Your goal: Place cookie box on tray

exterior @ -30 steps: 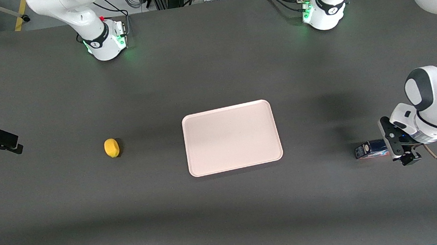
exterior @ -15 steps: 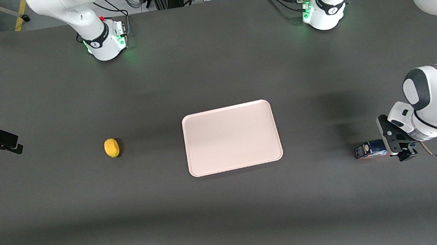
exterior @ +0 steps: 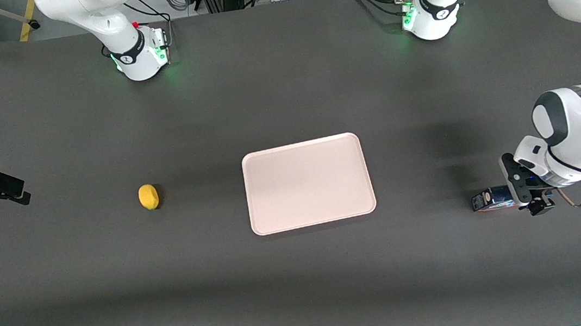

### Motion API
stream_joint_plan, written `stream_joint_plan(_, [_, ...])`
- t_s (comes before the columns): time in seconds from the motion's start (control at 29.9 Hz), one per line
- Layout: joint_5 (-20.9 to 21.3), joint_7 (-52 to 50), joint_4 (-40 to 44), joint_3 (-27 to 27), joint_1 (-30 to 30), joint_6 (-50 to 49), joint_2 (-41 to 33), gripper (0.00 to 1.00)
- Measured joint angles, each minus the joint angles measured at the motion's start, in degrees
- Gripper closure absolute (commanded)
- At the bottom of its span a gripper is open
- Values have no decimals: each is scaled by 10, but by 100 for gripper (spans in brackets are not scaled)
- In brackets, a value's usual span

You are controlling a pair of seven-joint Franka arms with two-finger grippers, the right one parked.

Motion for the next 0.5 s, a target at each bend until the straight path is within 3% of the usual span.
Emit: stream_joint_plan(0.5, [0,9,-27,3,1,73,20,0])
